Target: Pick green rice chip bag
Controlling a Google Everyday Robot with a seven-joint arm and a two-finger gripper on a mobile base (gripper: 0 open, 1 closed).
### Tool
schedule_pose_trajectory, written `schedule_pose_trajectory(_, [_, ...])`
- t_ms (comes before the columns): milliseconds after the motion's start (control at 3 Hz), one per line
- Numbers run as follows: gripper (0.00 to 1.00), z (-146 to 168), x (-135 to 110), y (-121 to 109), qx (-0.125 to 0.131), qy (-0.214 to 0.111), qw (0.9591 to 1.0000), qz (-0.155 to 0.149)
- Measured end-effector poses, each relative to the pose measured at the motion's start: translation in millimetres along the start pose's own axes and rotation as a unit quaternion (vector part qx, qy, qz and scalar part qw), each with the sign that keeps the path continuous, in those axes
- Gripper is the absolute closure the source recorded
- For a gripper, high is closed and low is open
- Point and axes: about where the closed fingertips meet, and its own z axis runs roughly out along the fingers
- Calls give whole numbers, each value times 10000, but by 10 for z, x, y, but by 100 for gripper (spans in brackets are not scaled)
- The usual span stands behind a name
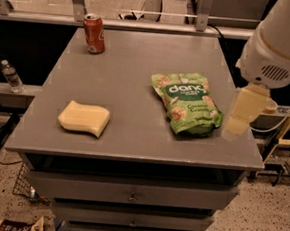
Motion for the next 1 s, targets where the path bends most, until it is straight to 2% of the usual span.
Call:
schedule_pose_trajectory(333, [0,22,-24,-20,24,31,10000,83])
schedule_pose_trajectory(667, [0,59,-9,-117,-48,-169,9987,468])
schedule_pose_trajectory(1000, [0,251,-197,-439,-271,-516,9940,921])
